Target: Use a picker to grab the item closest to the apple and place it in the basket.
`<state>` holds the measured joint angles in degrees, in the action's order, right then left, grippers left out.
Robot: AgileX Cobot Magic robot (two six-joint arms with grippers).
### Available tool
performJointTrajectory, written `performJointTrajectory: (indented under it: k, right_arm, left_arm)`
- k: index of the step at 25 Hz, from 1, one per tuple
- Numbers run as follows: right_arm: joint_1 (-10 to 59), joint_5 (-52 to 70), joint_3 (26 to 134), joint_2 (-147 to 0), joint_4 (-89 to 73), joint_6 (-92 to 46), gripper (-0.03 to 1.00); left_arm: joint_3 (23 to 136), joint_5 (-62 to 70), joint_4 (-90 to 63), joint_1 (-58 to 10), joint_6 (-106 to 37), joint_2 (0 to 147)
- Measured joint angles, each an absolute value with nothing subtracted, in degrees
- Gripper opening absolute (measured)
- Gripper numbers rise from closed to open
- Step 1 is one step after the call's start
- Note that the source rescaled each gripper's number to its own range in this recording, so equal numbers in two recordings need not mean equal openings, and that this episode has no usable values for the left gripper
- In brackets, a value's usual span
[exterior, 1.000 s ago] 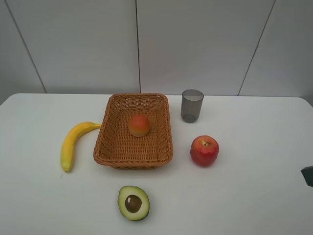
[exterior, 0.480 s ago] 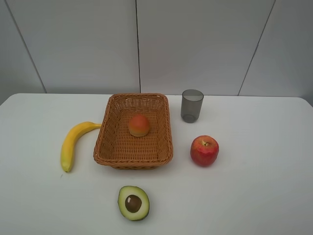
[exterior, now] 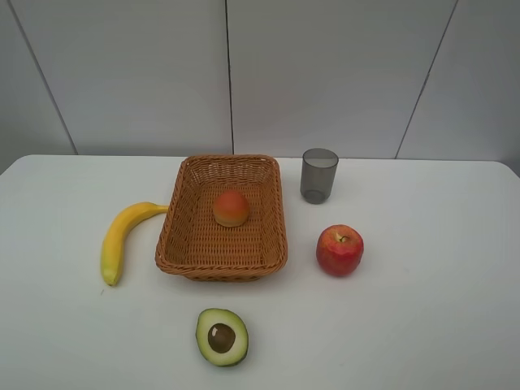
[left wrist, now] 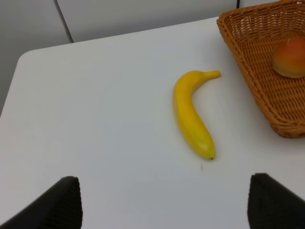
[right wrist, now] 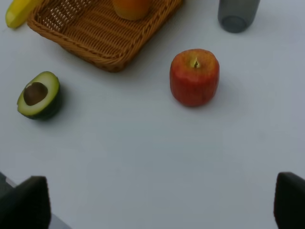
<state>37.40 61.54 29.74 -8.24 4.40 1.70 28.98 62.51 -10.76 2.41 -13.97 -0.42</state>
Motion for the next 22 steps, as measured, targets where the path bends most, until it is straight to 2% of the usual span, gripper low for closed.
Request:
performJointTrajectory:
  k: [7,18,22]
  right_arm:
    - [27.68,61.56,29.74,-0.03,4.28,1.41,1.0]
    - [8.12,61.56,29.74,0.2,3.26,0.0,1.0]
    - [4.05,61.56,29.74,0.2,3.26,0.0,1.0]
  left_arm:
    - [28.98,62.51,-10.76,2.41,-13.97,-0.42]
    - [28.98,62.51,-10.76,2.41,-13.97,-0.42]
    - [28.98,62.51,-10.76,2.41,-13.97,-0.42]
